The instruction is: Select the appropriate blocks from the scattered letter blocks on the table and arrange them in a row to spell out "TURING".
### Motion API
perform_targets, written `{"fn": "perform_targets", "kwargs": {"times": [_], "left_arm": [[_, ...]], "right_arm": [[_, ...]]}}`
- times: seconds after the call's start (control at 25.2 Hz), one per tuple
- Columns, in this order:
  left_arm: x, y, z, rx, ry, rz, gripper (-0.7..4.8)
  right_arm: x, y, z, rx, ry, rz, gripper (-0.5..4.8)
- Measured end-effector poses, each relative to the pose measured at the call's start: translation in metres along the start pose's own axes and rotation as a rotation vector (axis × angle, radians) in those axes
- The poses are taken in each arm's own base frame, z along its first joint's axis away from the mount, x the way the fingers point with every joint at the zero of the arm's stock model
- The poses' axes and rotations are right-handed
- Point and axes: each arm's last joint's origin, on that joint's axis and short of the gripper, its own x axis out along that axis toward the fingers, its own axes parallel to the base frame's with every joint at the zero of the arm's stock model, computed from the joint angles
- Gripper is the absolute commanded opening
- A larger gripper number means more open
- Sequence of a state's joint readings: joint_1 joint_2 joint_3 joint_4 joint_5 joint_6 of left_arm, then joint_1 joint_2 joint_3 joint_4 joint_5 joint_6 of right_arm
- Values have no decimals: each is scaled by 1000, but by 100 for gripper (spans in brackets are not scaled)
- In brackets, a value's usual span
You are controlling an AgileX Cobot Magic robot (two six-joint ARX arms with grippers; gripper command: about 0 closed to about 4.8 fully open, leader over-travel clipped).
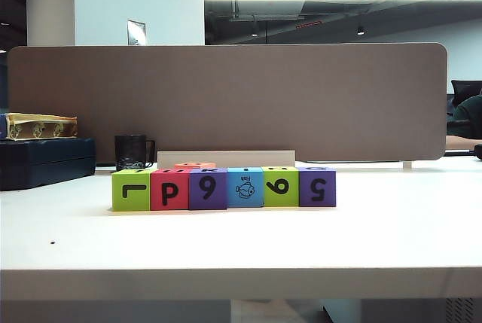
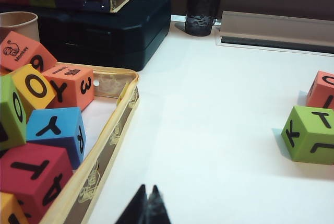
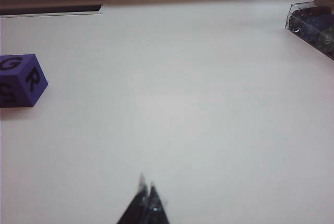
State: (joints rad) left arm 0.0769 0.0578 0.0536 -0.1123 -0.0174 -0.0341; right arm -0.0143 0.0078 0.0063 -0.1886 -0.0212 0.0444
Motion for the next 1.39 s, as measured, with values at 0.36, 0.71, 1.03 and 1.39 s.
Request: {"fn": "perform_targets", "kwargs": {"times": [0.36,0.71,1.03,1.39], "left_arm": [[1,0,-12,0,-1,-26,-5],[0,-1,-18,16,58,-32,-5],[0,-1,-18,-7,58,-38,-5],[0,-1,-18,-7,58,-38,-5]], "right_arm": [[0,0,0,1,0,0,-1],[0,0,0,0,0,0,-1],[0,0,0,0,0,0,-1],[0,0,0,0,0,0,-1]]}}
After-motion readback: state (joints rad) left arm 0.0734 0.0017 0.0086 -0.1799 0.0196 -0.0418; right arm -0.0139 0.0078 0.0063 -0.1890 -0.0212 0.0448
